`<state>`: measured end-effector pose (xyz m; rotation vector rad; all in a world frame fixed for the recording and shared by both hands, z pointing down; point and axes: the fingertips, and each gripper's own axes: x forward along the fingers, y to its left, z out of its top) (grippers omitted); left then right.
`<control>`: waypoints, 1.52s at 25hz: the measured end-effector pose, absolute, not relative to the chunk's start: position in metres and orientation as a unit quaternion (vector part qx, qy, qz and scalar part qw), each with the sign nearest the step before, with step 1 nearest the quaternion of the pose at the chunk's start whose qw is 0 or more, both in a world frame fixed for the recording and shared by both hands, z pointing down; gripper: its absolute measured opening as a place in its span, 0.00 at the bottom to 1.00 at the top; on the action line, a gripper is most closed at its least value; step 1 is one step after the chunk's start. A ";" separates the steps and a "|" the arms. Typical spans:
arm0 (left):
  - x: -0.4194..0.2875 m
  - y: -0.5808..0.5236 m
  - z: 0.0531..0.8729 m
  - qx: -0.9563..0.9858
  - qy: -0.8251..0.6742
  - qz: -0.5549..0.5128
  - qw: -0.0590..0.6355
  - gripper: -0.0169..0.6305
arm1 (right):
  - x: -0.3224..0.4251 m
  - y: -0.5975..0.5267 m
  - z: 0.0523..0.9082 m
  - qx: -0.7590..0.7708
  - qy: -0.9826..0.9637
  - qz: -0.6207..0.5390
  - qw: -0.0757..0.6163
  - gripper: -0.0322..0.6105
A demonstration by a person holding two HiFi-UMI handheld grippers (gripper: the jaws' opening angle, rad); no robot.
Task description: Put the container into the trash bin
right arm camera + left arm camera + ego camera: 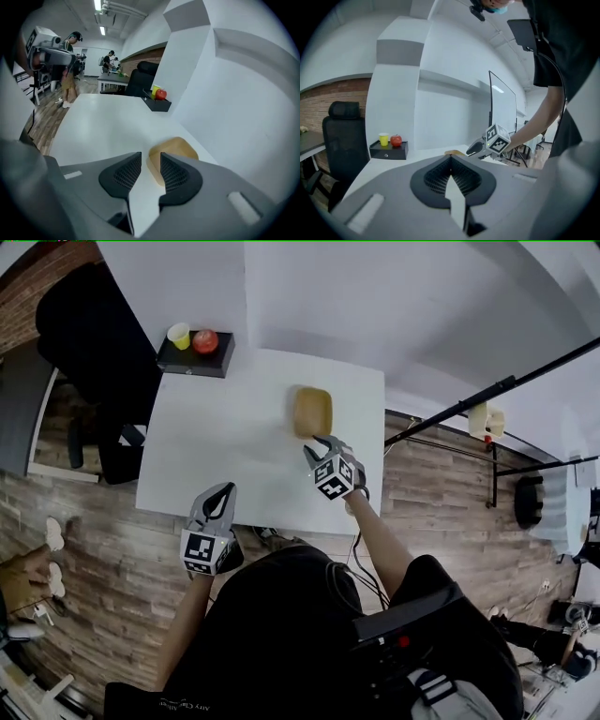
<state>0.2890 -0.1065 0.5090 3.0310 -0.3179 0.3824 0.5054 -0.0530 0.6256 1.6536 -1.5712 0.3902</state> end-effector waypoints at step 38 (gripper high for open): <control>0.229 -0.127 0.535 0.963 -0.215 0.131 0.091 0.02 | 0.492 -0.096 0.680 0.546 -0.625 0.147 0.538 0.10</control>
